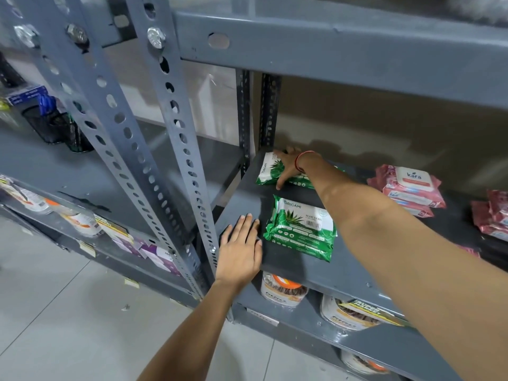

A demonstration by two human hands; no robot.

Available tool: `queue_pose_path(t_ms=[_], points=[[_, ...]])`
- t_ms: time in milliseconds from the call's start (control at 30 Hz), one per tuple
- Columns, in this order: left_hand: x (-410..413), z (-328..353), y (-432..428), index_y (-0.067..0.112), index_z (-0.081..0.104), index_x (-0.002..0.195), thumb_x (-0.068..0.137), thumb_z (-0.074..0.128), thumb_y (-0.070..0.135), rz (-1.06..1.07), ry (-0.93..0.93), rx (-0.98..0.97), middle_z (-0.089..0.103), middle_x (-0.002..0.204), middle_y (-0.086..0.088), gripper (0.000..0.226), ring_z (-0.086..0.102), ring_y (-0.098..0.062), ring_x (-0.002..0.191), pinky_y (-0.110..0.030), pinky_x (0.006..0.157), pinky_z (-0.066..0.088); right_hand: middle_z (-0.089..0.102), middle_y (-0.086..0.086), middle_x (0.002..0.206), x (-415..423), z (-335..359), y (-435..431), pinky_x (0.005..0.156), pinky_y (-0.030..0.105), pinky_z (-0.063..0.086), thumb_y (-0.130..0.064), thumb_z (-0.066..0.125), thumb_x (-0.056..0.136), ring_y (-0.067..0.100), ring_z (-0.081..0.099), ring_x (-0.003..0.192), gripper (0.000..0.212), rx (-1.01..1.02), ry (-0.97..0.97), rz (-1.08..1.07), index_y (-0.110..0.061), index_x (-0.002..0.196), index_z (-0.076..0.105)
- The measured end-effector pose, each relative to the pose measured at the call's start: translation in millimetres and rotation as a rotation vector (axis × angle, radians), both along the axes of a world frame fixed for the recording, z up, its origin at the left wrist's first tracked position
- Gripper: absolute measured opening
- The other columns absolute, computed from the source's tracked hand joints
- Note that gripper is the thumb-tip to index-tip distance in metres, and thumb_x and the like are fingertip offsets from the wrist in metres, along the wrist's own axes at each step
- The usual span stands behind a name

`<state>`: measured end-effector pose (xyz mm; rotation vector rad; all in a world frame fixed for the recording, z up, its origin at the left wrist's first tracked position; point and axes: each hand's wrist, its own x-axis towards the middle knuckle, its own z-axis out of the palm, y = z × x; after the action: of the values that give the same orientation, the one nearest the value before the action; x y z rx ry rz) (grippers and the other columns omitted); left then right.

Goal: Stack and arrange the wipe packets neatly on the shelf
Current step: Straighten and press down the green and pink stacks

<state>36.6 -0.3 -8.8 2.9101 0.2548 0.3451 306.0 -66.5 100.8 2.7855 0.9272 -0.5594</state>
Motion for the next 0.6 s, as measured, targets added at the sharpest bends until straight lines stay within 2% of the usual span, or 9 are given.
queue_pose_path(t_ms=[100,233,367,500,600], points=[[0,-1,0,0.016,0.029,0.145,0.096,0.019,0.033,0.001,0.009,0.002,0.024,0.155,-0.002,0.053,0.015,-0.015,0.143,-0.038,0.116,0.012,0.011,0.01,0.157,0,1,3,0.112,0.05,0.025,-0.054,0.078,0.057,0.031,0.01,0.144,0.122,-0.021,-0.018,0.005,-0.028,0.15,0.004],[0,-1,0,0.016,0.029,0.145,0.096,0.02,0.033,-0.002,0.012,0.009,0.025,0.154,-0.003,0.052,0.015,-0.015,0.143,-0.037,0.116,0.011,0.026,0.015,0.149,0,-3,4,0.111,0.046,0.021,-0.053,0.078,0.057,0.033,0.019,0.138,0.117,0.055,-0.127,0.057,-0.019,0.148,0.014],[0,-1,0,0.014,0.032,0.144,0.095,0.019,0.033,0.003,0.009,0.017,0.028,0.153,-0.004,0.053,0.019,-0.016,0.142,-0.038,0.116,0.014,0.031,0.015,0.145,-2,-1,0,0.111,0.045,0.023,-0.055,0.078,0.054,0.032,0.023,0.136,0.116,0.119,-0.174,0.076,-0.015,0.146,0.02],[0,1,0,0.012,0.037,0.141,0.094,0.014,0.033,0.014,0.009,0.028,0.033,0.151,-0.005,0.057,0.025,-0.017,0.141,-0.04,0.115,0.021,0.033,0.016,0.144,-2,11,-18,0.108,0.045,0.026,-0.056,0.075,0.058,0.033,0.026,0.134,0.108,0.233,-0.195,0.013,-0.011,0.142,0.026],[-1,2,-1,0.011,0.04,0.139,0.094,0.016,0.032,0.012,0.011,0.028,0.036,0.149,-0.006,0.055,0.028,-0.019,0.139,-0.041,0.113,0.023,0.031,0.016,0.144,-2,18,-42,0.109,0.046,0.026,-0.057,0.076,0.056,0.034,0.026,0.134,0.112,0.296,-0.206,-0.078,-0.016,0.146,0.021]])
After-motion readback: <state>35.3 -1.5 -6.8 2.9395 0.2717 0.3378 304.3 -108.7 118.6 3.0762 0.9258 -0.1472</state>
